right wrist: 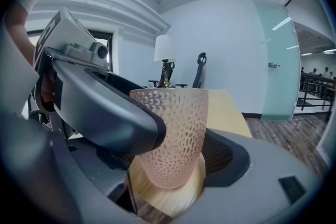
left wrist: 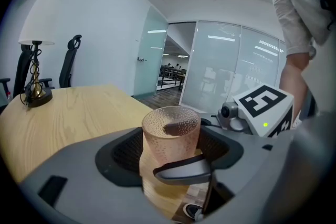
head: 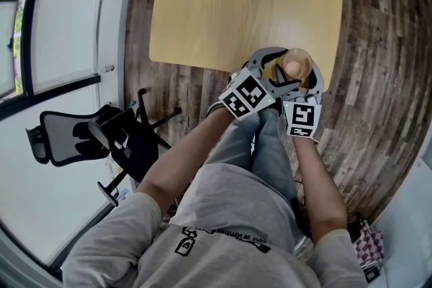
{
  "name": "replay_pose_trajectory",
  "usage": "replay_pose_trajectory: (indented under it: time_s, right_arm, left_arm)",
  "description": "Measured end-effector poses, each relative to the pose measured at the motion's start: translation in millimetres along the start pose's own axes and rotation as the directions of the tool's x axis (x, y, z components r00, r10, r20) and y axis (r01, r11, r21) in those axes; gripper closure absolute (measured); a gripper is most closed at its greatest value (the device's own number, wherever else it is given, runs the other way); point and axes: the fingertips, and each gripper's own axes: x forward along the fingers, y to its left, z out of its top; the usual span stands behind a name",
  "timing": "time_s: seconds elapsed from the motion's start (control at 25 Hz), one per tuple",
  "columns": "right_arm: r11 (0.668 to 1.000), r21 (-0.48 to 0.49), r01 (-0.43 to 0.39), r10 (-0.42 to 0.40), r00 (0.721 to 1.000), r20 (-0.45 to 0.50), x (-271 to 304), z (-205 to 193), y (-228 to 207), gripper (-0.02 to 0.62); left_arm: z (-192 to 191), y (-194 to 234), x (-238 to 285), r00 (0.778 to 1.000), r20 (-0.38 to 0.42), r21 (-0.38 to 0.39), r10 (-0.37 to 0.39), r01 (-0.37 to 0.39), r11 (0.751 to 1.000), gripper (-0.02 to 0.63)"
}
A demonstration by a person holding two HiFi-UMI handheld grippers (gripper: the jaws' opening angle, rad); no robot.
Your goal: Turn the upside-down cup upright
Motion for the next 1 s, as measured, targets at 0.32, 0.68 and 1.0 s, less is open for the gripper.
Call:
replay_pose_trajectory:
  time_s: [0.32, 0.68, 1.0]
  right_arm:
    - [1.000, -0.017, 0.001, -0.002, 1.000, -0.016, 3.7, -1.7, 2.5, 0.238]
    - [0.999, -0.040, 0.012, -0.013, 0.999, -0.037, 6.0, -7.4, 1.0, 0.238]
    - [0.999, -0.050, 0.022, -0.025, 0.998, -0.056, 6.7, -8.1, 2.6, 0.238]
  left_arm:
    - [-0.7, 0.4, -2.0, 1.000, 0.007, 0.101, 0.026, -0.027, 0.995, 0.268]
    - [-3.9, 1.6, -1.0, 0.999, 0.033, 0.117, 0.038, -0.042, 0.992, 0.268]
    - [-5.6, 4.5, -5.0, 0.998, 0.051, 0.097, 0.038, -0.043, 0.994, 0.268]
